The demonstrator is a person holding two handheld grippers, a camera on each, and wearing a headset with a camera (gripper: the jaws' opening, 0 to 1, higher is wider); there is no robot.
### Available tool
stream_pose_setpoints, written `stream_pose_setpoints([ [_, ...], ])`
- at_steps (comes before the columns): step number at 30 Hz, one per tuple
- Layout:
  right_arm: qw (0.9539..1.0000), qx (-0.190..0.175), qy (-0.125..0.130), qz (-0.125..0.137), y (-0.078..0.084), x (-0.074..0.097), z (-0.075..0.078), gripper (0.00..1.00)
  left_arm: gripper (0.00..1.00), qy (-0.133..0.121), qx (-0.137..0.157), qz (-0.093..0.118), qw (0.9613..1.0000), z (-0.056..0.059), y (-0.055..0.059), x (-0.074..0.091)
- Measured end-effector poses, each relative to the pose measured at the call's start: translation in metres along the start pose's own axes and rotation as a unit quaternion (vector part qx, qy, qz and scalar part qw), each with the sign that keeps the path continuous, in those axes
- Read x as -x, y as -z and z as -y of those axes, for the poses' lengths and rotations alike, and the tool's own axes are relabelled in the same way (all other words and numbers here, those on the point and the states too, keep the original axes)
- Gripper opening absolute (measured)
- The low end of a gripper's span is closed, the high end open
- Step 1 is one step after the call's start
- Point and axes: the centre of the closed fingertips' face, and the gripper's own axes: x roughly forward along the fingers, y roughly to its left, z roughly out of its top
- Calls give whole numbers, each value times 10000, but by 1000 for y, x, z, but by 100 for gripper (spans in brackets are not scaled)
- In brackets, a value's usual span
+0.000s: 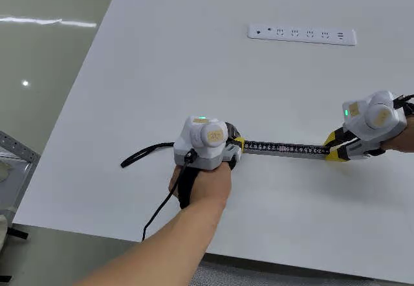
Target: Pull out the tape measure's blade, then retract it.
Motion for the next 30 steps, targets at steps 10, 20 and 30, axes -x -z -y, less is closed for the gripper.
stream_pose_setpoints([
  [10, 10000, 19, -14, 62, -10, -5, -2, 12, 56, 25, 47, 3, 10000, 0, 0, 0],
  [20, 9998, 44, -56, 206, -28, -13, -3, 12, 56, 58, 68, 5, 10000, 0, 0, 1],
  [30, 9994, 54, -78, 319, -46, -21, -3, 12, 56, 80, 85, -3, 9999, 0, 0, 1],
])
